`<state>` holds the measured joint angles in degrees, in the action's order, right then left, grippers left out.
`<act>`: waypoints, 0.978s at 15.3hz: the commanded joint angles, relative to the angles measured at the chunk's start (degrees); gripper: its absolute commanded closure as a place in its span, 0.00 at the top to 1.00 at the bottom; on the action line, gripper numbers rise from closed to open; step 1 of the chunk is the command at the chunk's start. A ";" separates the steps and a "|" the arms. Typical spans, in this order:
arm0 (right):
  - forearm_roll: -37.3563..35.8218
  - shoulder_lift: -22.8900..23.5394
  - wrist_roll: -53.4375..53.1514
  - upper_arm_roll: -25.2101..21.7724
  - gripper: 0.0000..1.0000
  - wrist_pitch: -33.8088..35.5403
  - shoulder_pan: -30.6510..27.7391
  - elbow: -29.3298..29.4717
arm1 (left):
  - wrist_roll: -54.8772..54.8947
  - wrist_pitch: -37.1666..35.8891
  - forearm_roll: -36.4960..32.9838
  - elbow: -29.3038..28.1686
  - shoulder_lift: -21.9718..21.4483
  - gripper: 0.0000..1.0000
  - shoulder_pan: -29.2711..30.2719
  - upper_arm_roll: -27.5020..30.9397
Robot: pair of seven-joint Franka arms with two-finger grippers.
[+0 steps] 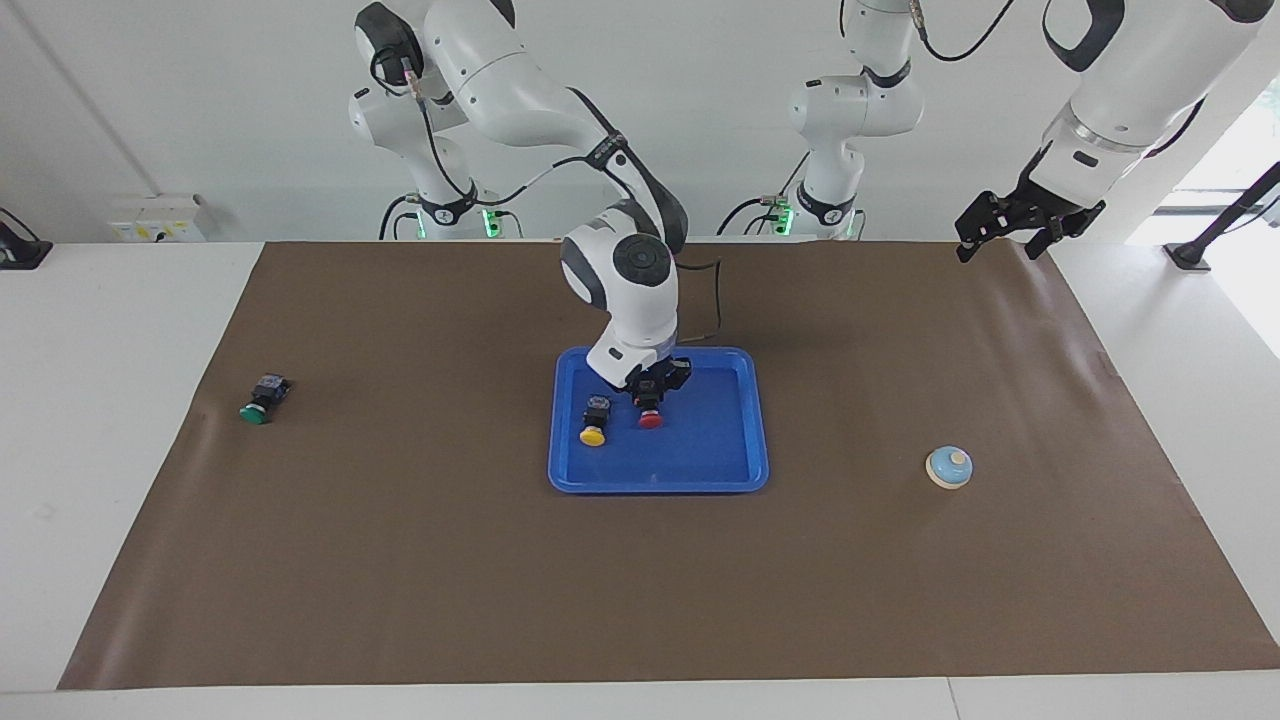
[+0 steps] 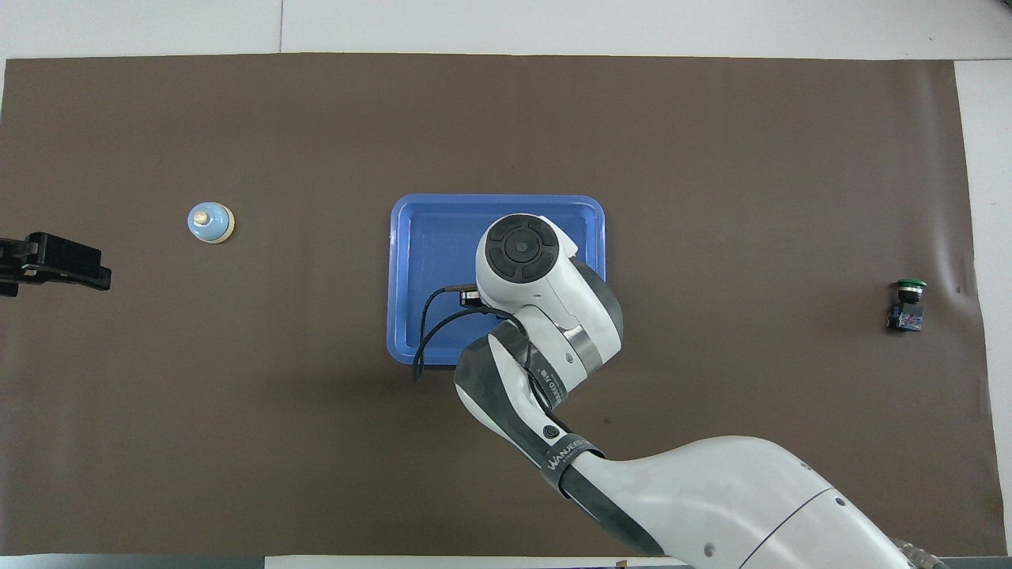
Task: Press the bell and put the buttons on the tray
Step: 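Carry the red button into the blue tray and release it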
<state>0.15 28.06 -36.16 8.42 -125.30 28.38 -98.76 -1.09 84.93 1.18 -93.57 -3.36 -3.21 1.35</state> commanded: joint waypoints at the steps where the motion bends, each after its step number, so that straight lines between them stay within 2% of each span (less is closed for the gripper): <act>1: -0.33 -1.69 -2.24 0.02 1.00 -0.21 -0.17 -0.92 | -0.41 -1.09 0.58 0.75 0.11 1.00 0.75 -0.38; 5: -0.33 -4.84 -3.21 -1.65 1.00 6.10 -3.67 1.90 | -0.41 -1.09 0.49 0.75 0.11 1.00 0.75 -0.38; 9: -0.68 -9.95 0.28 -2.00 1.00 10.77 -12.80 1.73 | -0.41 -1.09 0.49 0.75 0.11 1.00 0.75 -0.38; 13: -6.20 -13.11 10.83 -2.18 1.00 16.56 -22.99 0.85 | -0.41 -1.09 0.49 0.75 0.11 1.00 0.75 -0.38; 15: -7.09 -13.21 16.44 -2.18 1.00 18.24 -29.66 0.76 | -0.41 -1.09 0.49 0.75 0.11 1.00 0.75 -0.38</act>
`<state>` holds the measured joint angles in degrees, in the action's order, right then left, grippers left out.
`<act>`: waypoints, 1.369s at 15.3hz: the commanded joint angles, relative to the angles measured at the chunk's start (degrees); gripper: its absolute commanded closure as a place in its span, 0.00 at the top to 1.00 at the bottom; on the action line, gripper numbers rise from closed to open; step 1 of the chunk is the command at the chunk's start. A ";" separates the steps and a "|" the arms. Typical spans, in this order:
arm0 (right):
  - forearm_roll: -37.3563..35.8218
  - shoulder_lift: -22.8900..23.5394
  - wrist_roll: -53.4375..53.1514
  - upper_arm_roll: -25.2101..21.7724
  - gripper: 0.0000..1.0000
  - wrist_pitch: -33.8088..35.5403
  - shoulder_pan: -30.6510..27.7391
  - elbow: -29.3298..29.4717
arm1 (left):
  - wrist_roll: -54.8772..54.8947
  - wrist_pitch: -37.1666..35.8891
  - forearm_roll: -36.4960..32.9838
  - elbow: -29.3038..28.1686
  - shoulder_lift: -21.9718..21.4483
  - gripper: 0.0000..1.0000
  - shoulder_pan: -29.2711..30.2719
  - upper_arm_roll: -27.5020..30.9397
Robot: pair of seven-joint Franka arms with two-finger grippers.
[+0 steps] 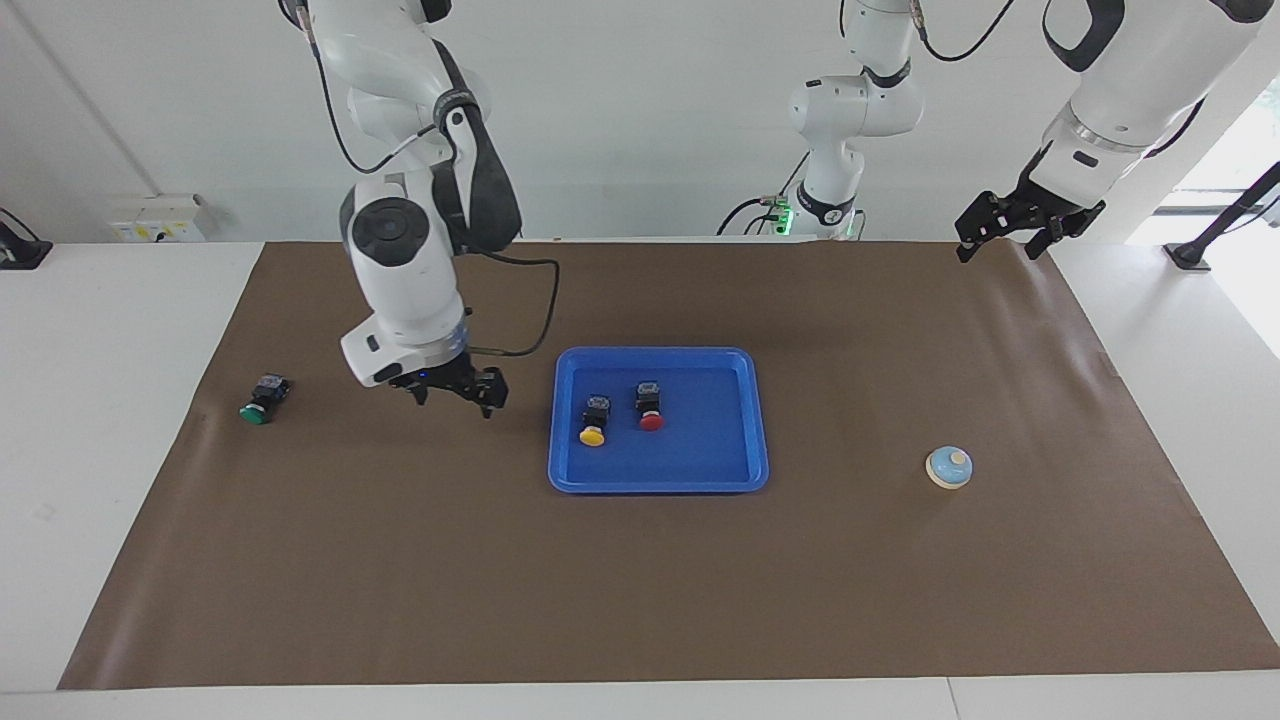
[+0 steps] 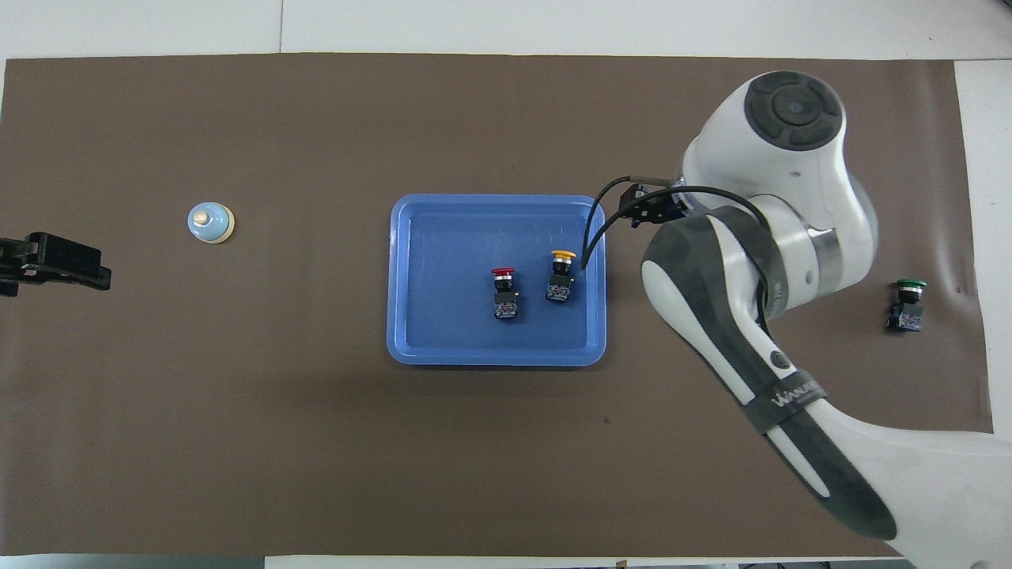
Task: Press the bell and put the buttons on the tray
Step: 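Move the right gripper to the green-capped button and grasp it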
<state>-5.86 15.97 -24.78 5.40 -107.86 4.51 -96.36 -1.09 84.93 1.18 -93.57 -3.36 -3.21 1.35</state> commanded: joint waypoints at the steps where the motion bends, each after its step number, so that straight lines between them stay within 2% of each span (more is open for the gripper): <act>1: -1.09 -1.11 8.14 0.84 1.00 0.81 -9.31 -1.99 | -0.41 -1.09 0.49 0.75 0.11 1.00 0.75 -0.38; 4: -1.18 -1.90 16.85 0.84 1.00 -0.24 -18.38 -4.53 | -0.41 -1.09 0.49 0.75 0.11 1.00 0.75 -0.38; 6: -1.52 -2.69 20.63 0.84 1.00 -3.39 -22.78 -7.16 | -0.32 -1.09 0.49 0.75 0.11 1.00 0.67 -0.38; 11: -1.88 -6.20 28.02 0.84 1.00 -16.38 -31.83 -18.84 | -0.41 -1.09 0.58 0.75 0.11 1.00 0.75 -0.38; 13: -1.88 -7.26 29.70 0.92 1.00 -21.84 -33.86 -23.33 | -0.41 -1.09 0.49 0.75 0.11 1.00 0.75 -0.38; 18: -1.44 -8.93 30.14 0.92 1.00 -30.20 -35.28 -30.46 | -0.41 -1.09 0.49 0.75 0.11 1.00 0.75 -0.38; 21: -0.83 -9.29 30.23 1.10 1.00 -31.53 -35.28 -31.78 | -0.41 -1.09 0.49 0.75 0.11 1.00 0.75 -0.38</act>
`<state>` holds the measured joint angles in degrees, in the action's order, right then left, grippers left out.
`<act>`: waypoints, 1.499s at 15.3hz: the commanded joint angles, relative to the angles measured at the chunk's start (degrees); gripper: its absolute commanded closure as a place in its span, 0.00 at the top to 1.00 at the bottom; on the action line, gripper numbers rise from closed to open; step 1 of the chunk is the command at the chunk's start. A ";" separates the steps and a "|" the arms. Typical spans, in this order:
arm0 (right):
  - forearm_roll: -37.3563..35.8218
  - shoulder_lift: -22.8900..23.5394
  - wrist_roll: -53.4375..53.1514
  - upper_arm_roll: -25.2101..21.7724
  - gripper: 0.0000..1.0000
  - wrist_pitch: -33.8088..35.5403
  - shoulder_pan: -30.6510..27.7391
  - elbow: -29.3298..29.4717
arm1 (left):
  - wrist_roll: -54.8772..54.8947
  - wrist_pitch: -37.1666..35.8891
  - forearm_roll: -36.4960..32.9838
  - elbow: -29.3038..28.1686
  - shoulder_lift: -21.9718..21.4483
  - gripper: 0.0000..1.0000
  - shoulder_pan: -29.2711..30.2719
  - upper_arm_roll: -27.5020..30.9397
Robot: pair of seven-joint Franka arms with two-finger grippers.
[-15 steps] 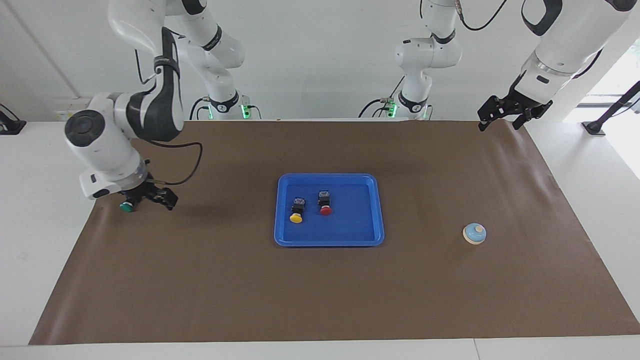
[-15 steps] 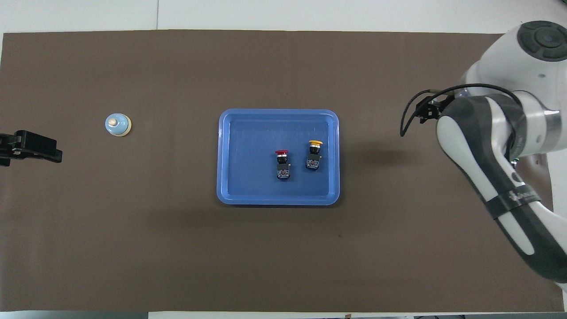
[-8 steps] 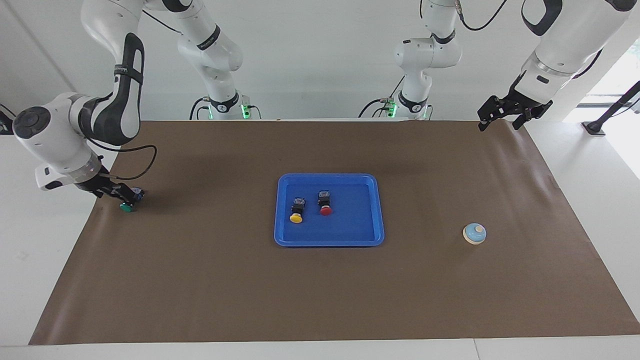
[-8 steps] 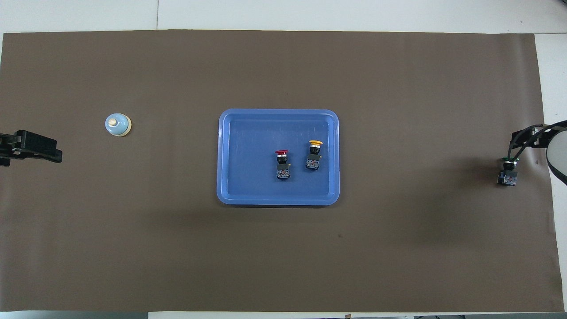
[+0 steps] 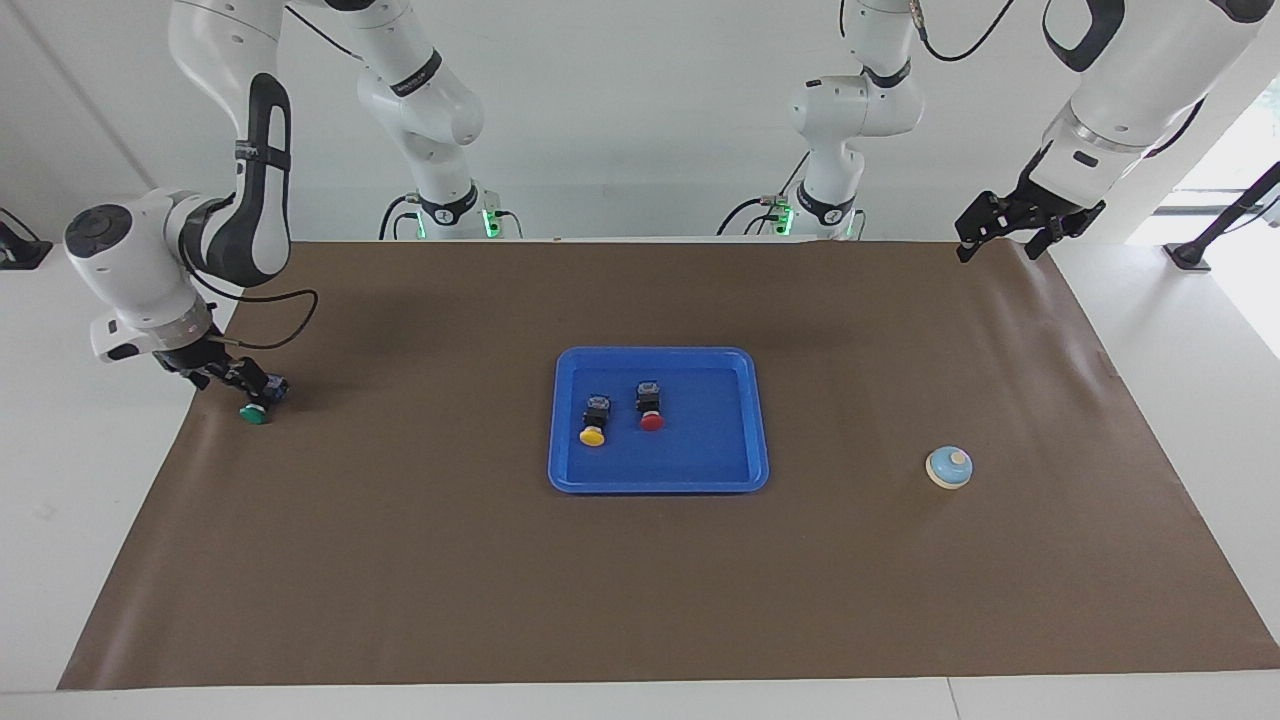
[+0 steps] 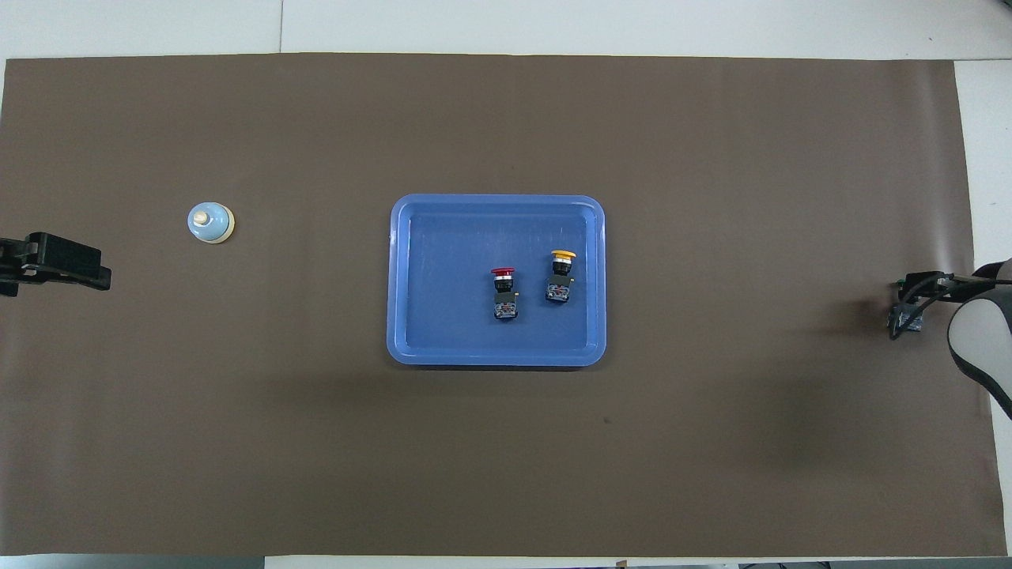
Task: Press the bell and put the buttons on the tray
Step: 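Move the right gripper to the green-capped button and grasp it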
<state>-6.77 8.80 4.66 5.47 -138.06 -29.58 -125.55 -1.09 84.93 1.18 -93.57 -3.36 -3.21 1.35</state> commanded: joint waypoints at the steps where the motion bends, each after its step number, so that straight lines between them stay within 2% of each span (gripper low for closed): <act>1: 0.53 -2.21 0.88 1.03 1.00 -1.33 -1.18 -2.85 | -0.41 -1.09 0.49 0.75 0.11 1.00 0.75 -0.38; 5: 4.65 -2.73 5.09 1.03 1.00 -6.15 -1.18 -6.54 | -0.41 -1.09 0.58 0.75 0.11 1.00 0.75 -0.38; 10: 5.01 -2.12 5.45 0.95 1.00 -7.83 -1.27 -7.07 | -0.41 -1.09 0.58 0.75 0.11 1.00 0.75 -0.38; 11: 5.45 -2.03 5.97 0.95 0.94 -8.01 -1.27 -7.16 | -0.41 -1.09 0.58 0.75 0.11 1.00 0.75 -0.38; 13: 5.89 -1.59 6.68 1.03 0.71 -8.01 -1.36 -7.16 | -0.41 -1.09 0.58 0.75 0.11 1.00 0.75 -0.38; 15: 7.38 -1.42 7.90 1.03 0.43 -8.10 -1.36 -7.34 | -0.41 -1.09 0.58 0.75 0.11 1.00 0.75 -0.38; 16: 8.25 -1.33 9.39 0.95 0.25 -8.36 -1.36 -7.34 | -0.41 -1.09 0.58 0.75 0.11 1.00 0.75 -0.38; 17: 8.70 -1.24 10.45 0.95 0.15 -8.36 -1.36 -7.25 | -0.32 -1.09 0.58 0.75 0.11 1.00 0.75 -0.38; 18: 8.79 -1.24 11.07 1.03 0.00 -8.28 -1.27 -7.08 | -0.40 -1.09 0.49 0.75 0.11 1.00 0.75 -0.38; 21: 8.79 -1.24 11.16 1.03 0.00 -6.70 -0.48 -5.33 | -0.41 -1.09 0.49 0.75 0.11 1.00 0.75 -0.38; 23: 8.79 -1.59 10.64 1.30 0.00 0.47 2.05 -0.43 | -0.41 -1.09 0.58 0.75 0.11 1.00 0.75 -0.38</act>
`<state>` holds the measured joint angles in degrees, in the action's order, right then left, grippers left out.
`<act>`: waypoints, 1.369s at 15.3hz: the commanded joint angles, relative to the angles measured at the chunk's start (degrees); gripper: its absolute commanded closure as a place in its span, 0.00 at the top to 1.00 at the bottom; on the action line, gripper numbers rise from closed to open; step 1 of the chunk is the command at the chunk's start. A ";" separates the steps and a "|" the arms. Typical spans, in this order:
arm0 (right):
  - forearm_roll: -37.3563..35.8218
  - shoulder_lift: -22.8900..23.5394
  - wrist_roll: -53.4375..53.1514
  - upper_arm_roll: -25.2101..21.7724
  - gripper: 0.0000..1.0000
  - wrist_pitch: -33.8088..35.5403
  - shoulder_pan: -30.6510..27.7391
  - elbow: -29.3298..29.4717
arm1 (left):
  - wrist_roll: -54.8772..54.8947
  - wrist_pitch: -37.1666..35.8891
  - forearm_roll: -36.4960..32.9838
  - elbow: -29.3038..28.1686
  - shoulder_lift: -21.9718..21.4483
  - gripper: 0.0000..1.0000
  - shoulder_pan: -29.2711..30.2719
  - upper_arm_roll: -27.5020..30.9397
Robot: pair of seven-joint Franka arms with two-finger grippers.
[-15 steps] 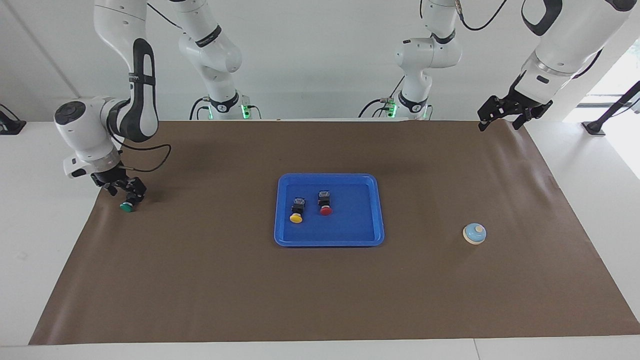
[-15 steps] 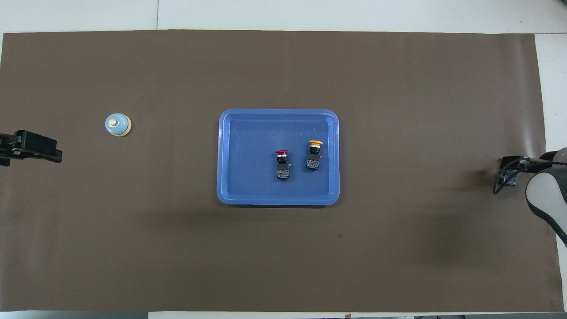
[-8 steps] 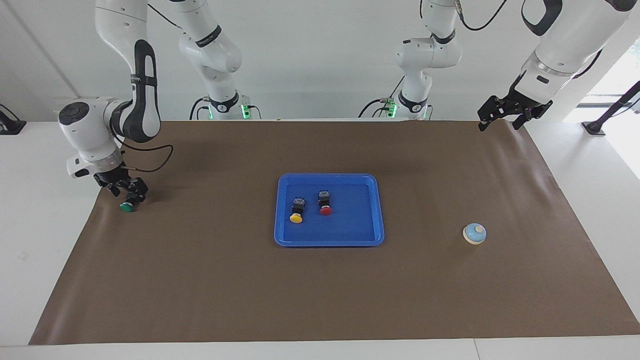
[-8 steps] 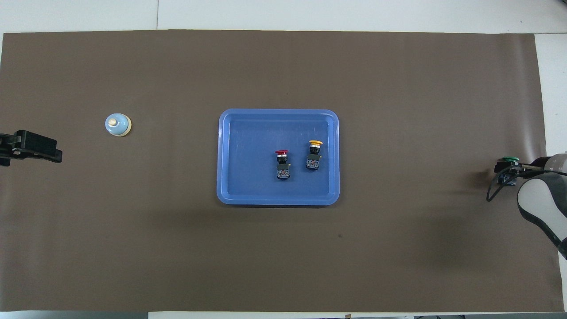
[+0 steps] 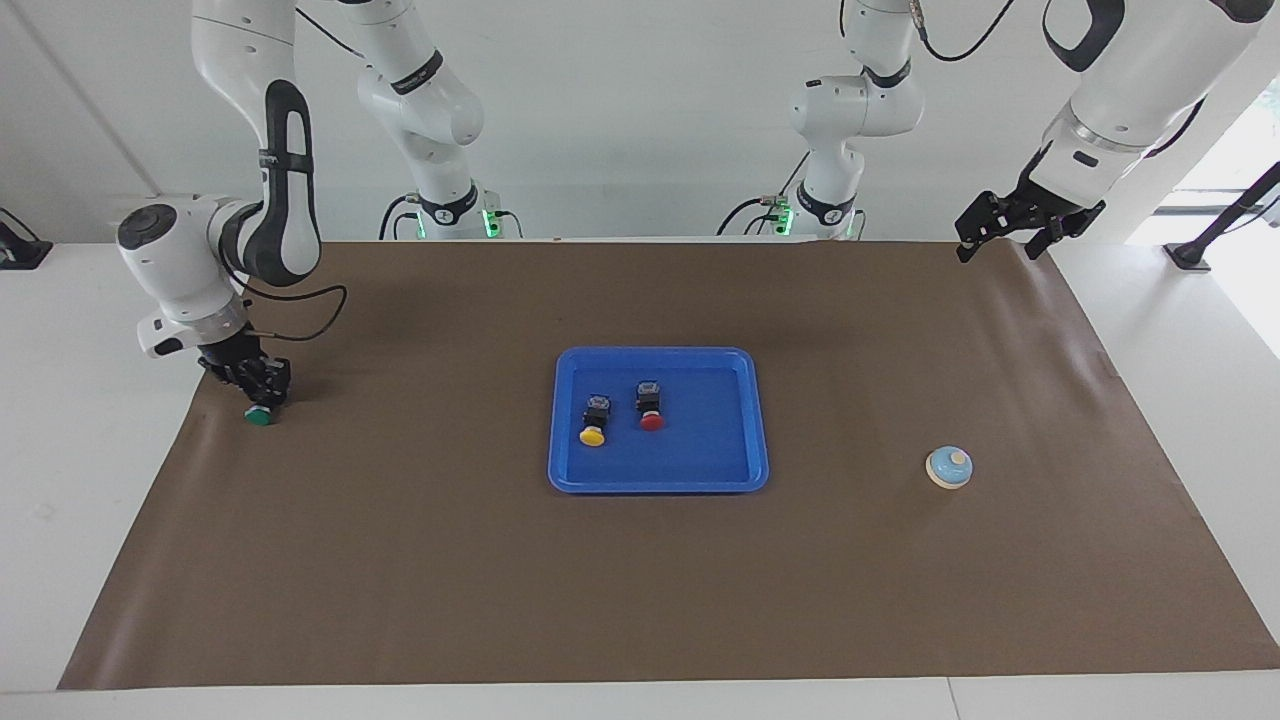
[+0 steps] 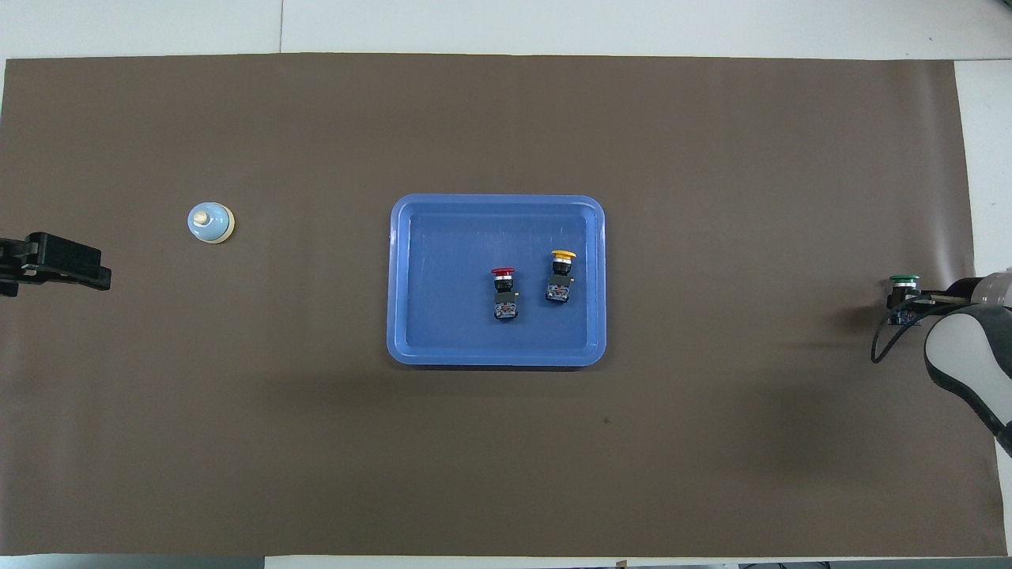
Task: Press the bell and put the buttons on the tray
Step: 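Move the right gripper to the green-capped button and grasp it, then carry the green button into the blue tray and release it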
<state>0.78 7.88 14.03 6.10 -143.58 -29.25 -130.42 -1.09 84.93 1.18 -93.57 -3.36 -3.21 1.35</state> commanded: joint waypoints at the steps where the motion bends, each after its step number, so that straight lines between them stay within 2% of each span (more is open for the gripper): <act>1: 1.24 -0.50 0.74 0.67 0.00 9.68 3.22 7.26 | -0.40 -1.09 0.58 0.75 0.11 1.00 0.75 -0.38; 4: 0.89 -0.50 -7.41 0.67 0.00 19.45 9.89 14.65 | -0.40 -1.09 0.49 0.75 0.11 1.00 0.75 -0.38; 8: -0.51 0.11 -26.55 0.58 0.00 27.11 23.68 21.68 | -0.40 -1.09 0.58 0.75 0.11 1.00 0.75 -0.38; 12: -2.01 0.99 -45.81 0.58 0.00 28.44 38.62 24.51 | -0.40 -1.09 0.58 0.75 0.11 1.00 0.75 -0.38; 14: -1.75 1.08 -51.36 0.67 0.00 28.27 43.90 25.21 | -0.40 -1.09 0.49 0.75 0.11 1.00 0.75 -0.38; 19: -1.31 4.50 -63.49 0.67 0.00 28.53 53.05 30.39 | -0.40 -1.09 0.49 0.75 0.11 1.00 0.75 -0.38; 21: -1.83 8.53 -67.54 0.58 0.00 29.31 55.52 35.03 | -0.40 -1.09 0.49 0.75 0.11 1.00 0.75 -0.38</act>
<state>-0.21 11.11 -49.75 7.06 -116.47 24.38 -101.99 -1.09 84.93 1.18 -93.57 -3.36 -3.21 1.35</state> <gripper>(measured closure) 0.581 0.000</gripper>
